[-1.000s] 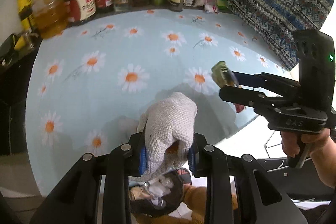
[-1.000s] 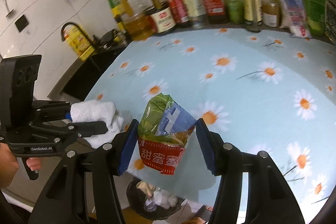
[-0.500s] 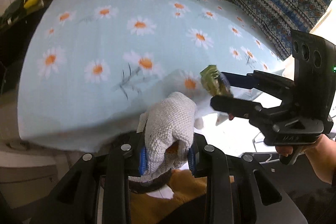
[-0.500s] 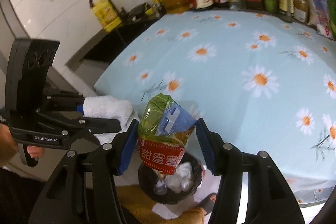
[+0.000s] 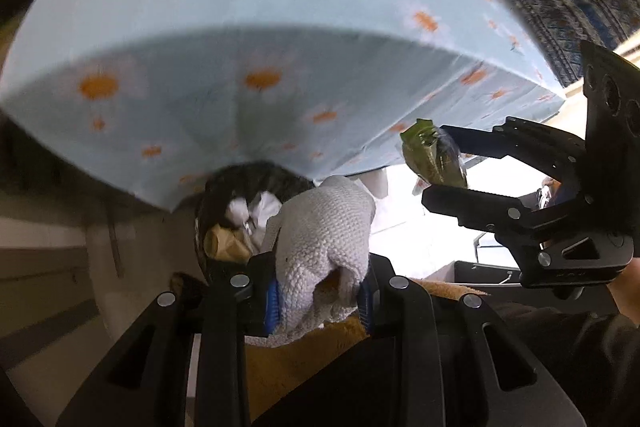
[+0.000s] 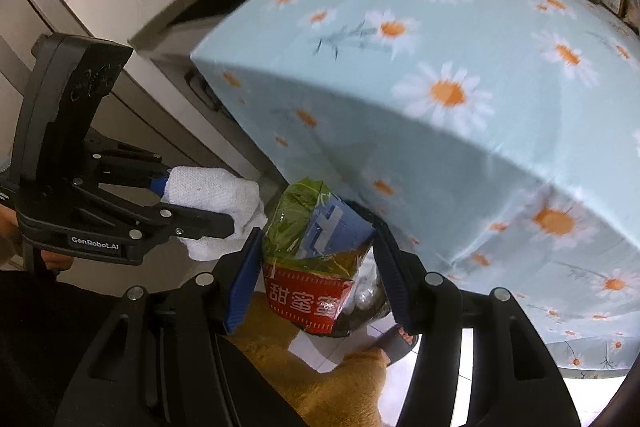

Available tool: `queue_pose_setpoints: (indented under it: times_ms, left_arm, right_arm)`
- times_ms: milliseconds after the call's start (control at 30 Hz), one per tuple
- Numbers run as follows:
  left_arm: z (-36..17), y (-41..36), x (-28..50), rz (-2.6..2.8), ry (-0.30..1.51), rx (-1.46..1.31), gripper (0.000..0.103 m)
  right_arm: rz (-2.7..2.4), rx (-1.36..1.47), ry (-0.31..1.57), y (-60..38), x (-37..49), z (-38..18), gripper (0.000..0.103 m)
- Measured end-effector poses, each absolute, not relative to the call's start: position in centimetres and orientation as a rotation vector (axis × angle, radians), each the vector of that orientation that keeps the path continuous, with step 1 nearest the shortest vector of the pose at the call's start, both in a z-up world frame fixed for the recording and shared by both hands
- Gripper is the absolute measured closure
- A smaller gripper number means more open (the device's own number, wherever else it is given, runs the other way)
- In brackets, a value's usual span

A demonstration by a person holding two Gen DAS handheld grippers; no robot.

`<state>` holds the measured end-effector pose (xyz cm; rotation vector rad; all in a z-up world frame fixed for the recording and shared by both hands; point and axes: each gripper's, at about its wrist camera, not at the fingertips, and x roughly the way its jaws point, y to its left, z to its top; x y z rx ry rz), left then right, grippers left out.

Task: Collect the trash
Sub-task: 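Move both grippers over the trash bin and release packet and cloth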

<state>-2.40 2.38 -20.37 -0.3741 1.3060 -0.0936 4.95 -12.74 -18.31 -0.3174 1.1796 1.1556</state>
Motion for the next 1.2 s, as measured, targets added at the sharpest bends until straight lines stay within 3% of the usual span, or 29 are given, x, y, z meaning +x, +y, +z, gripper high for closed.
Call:
queue_pose_setpoints:
  times_ms: [733, 833, 900, 933, 1200]
  left_arm:
    - [-27.7, 4.5, -3.6, -0.015, 1.415, -0.49, 0.073]
    - [-27.8, 4.8, -3.3, -0.002, 1.419, -0.495, 0.069]
    - [-28.0, 5.0, -3.1, 0.01, 1.433, -0.509, 0.057]
    - [-28.0, 5.0, -3.1, 0.013, 1.439, -0.511, 0.051]
    - [-27.7, 5.6, -2.8, 0.025, 1.452, -0.5, 0.051]
  right_arm:
    - [1.107, -0.409, 1.347, -10.1, 3.6, -25.3, 0.047]
    - [1.106, -0.404, 1.356, -9.8, 3.7, -25.7, 0.046]
    - [1.103, -0.391, 1.376, -9.5, 3.9, -26.0, 0.045]
    - [1.102, -0.384, 1.381, -9.4, 4.0, -26.1, 0.038]
    - [1.093, -0.35, 1.379, -9.7, 5.1, -25.7, 0.034]
